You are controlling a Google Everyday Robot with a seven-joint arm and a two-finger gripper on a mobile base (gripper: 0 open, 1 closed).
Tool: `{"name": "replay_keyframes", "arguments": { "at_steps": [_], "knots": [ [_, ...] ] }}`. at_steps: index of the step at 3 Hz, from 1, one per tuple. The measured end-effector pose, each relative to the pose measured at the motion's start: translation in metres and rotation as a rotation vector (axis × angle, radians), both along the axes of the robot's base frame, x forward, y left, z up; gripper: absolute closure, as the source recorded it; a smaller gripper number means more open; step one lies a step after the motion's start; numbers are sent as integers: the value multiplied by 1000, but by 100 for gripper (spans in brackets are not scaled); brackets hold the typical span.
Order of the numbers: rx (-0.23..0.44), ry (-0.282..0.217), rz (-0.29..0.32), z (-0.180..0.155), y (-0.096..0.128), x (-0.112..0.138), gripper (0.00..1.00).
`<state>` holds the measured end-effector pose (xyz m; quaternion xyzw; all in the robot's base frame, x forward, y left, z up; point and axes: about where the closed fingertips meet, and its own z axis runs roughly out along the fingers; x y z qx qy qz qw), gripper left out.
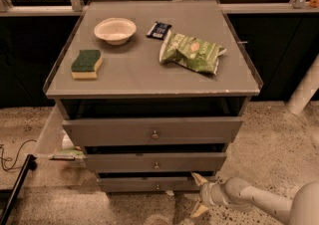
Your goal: Open bottom drawer
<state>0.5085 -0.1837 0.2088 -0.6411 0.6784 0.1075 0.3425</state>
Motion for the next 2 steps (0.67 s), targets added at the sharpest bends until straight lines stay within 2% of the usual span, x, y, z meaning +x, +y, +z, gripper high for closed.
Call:
{"name": "replay_keyframes", "arguments": {
  "at_steps": [2],
  "knots": [
    [4,-8,18,-23,6,26,0]
  ]
}}
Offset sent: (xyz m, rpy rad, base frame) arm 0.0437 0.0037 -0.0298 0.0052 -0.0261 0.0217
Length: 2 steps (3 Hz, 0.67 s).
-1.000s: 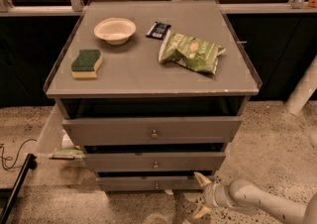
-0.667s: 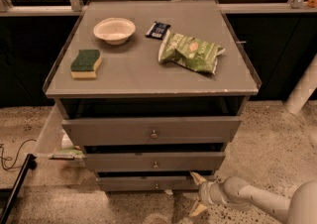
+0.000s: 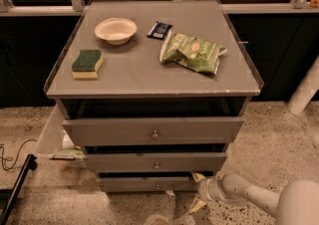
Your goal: Open bottom drawer
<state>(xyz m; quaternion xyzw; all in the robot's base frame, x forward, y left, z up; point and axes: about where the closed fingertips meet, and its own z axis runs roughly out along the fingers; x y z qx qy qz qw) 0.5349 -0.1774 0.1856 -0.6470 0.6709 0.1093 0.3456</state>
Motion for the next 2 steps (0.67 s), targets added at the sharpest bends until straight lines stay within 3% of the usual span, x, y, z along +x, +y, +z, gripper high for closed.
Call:
{"name": "replay_keyframes", "arguments": {
  "at_steps": [2],
  "knots": [
    [10,-16,18,-12,9,24,0]
  ]
}}
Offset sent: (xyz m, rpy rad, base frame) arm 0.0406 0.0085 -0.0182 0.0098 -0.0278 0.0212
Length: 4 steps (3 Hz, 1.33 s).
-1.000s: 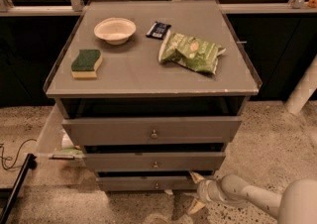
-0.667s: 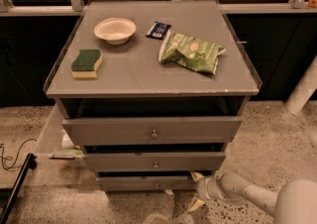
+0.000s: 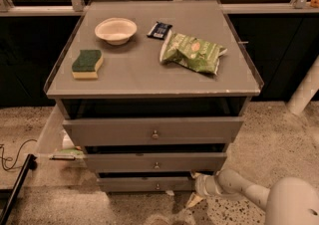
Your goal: Open bottom drawer
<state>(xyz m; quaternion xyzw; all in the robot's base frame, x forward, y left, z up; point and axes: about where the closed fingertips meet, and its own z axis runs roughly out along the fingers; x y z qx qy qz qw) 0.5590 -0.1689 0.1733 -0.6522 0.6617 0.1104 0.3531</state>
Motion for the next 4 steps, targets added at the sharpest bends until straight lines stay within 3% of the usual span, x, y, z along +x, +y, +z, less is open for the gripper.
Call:
{"name": "replay_keyframes", "arguments": {
  "at_steps": [2,4],
  "knots": [
    [15,37,-8,-24,-7,9,0],
    [13,33,1,-16,-3,11,42]
  ]
}}
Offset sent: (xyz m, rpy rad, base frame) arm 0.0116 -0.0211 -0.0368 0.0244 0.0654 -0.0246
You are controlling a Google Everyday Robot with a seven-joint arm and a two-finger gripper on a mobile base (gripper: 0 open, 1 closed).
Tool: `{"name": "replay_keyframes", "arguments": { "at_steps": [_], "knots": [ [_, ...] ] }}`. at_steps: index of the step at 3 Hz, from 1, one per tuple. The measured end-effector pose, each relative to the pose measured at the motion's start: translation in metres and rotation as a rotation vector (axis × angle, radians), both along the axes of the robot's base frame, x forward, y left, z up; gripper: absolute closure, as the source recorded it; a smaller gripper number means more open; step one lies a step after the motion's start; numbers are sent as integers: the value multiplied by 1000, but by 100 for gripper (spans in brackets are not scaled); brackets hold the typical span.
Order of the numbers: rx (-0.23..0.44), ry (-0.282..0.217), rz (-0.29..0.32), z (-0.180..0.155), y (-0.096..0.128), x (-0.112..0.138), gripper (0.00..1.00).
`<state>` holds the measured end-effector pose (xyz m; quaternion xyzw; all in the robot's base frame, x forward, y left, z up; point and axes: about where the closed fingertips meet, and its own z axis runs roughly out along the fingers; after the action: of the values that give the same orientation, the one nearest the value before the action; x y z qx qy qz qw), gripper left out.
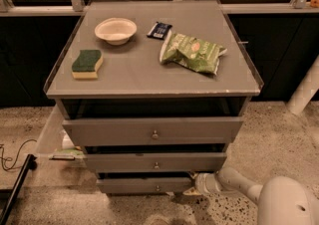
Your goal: Open bottom drawer
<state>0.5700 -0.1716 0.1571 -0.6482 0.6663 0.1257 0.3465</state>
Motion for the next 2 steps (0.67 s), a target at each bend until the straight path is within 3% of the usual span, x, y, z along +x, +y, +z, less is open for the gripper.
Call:
{"name": "replay_keyframes", "arguments": {
  "at_steps": [2],
  "knots": [
    [-1,-2,4,8,1,0,89]
  ]
}}
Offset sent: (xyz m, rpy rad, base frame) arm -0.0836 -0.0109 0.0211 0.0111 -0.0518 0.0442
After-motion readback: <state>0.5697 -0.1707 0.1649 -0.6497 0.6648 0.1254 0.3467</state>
